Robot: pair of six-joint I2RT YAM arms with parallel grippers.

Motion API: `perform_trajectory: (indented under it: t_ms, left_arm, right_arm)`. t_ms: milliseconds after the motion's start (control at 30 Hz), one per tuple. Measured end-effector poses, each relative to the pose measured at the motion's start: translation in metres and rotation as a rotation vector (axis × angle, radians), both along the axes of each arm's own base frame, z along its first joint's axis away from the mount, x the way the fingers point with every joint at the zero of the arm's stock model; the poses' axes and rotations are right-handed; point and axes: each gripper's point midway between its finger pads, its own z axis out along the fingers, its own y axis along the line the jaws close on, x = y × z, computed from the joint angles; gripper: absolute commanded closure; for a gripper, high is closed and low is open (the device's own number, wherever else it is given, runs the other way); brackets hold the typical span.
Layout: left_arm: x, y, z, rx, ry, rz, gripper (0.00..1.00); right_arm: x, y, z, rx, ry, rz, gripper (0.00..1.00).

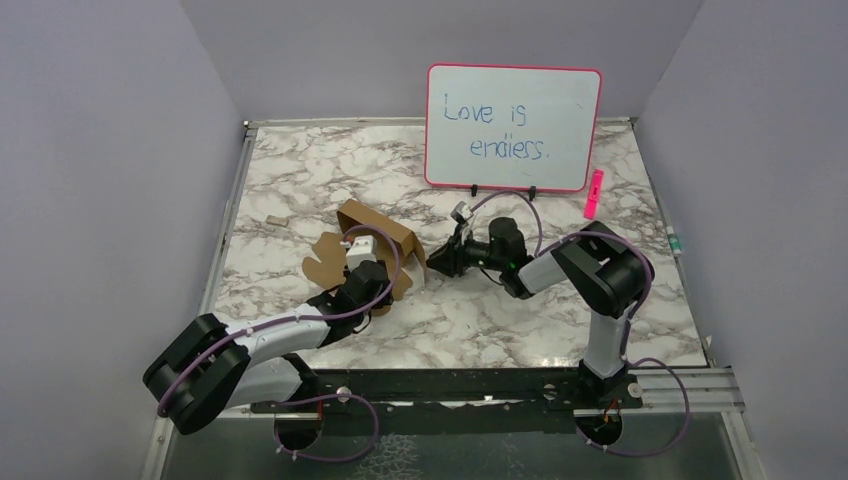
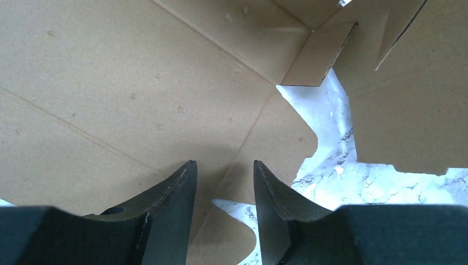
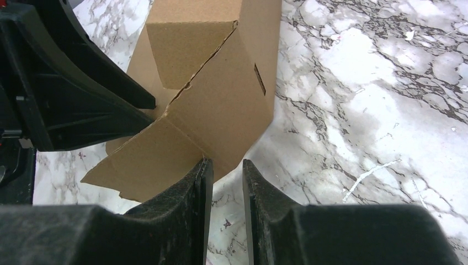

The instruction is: Fold the paper box

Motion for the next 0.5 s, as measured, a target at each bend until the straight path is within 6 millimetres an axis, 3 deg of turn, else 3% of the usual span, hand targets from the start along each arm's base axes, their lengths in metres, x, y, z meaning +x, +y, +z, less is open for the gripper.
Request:
perform_trajectory:
  t_ms: [200,500]
  left_arm:
    - [-0.002,0.000,-0.004,-0.001,0.016,0.002,0.59]
    - [-0.006,-0.015,-0.004,-0.095,0.021,-0.038,0.62]
  right_arm:
    - [-0.005,0.004,0.001,0.002,0.001,0.013,0.68]
    - [-0.010,0.009,0.006,0.013,0.008,0.019,0.66]
